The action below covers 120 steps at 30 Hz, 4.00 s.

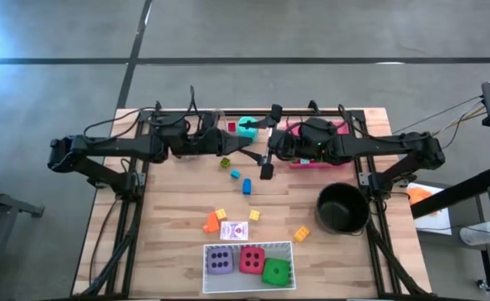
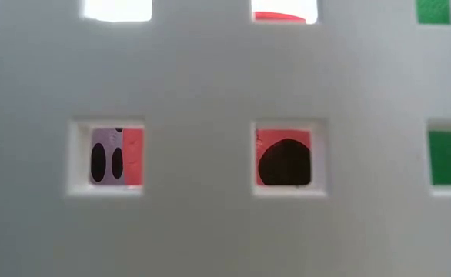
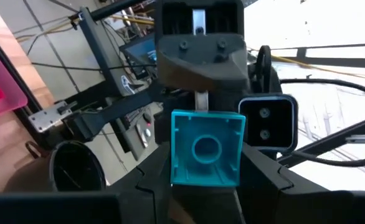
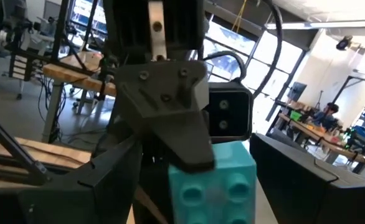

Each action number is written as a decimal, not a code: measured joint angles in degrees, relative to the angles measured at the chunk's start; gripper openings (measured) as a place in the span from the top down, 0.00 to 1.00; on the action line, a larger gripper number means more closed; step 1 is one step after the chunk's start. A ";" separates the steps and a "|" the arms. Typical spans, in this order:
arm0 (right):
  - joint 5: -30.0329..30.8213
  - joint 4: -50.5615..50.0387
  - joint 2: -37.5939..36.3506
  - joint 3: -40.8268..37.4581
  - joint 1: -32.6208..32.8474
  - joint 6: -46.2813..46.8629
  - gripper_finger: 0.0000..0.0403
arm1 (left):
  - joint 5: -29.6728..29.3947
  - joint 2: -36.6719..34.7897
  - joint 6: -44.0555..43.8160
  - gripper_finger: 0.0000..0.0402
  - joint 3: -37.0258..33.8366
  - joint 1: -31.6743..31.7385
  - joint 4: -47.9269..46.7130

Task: Pick & Place Toys
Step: Put the light blue game piece into the red bin

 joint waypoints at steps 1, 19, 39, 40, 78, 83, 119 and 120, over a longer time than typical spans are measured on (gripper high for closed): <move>0.00 0.00 -0.02 0.00 0.00 0.45 0.28 | 0.14 0.07 0.00 0.67 0.00 0.00 0.09; 1.36 -2.25 -1.11 0.02 0.00 -0.30 0.63 | 1.31 -0.96 0.07 0.67 0.00 0.79 -0.03; 1.23 -3.19 -3.56 0.02 -0.03 4.08 0.68 | 1.41 -2.72 8.09 0.21 -0.07 0.98 -0.34; 1.25 -3.32 -3.89 0.02 -0.14 4.54 0.68 | 1.41 -3.08 9.15 0.21 -0.07 1.01 -0.59; -3.67 -61.90 -3.40 -13.66 -27.92 50.71 0.68 | -6.50 -10.22 9.45 0.39 -0.07 1.07 -40.83; -3.65 -59.01 -1.28 -17.24 -28.49 51.38 0.68 | -6.50 -10.22 9.29 0.43 -0.07 1.07 -40.81; -6.47 -51.28 6.67 -22.64 -30.71 52.06 0.68 | -6.35 -10.18 8.85 0.46 -0.13 1.05 -40.74; -6.47 -51.29 6.69 -22.64 -30.71 51.94 0.68 | -6.35 -10.18 8.85 0.46 -0.13 1.05 -40.76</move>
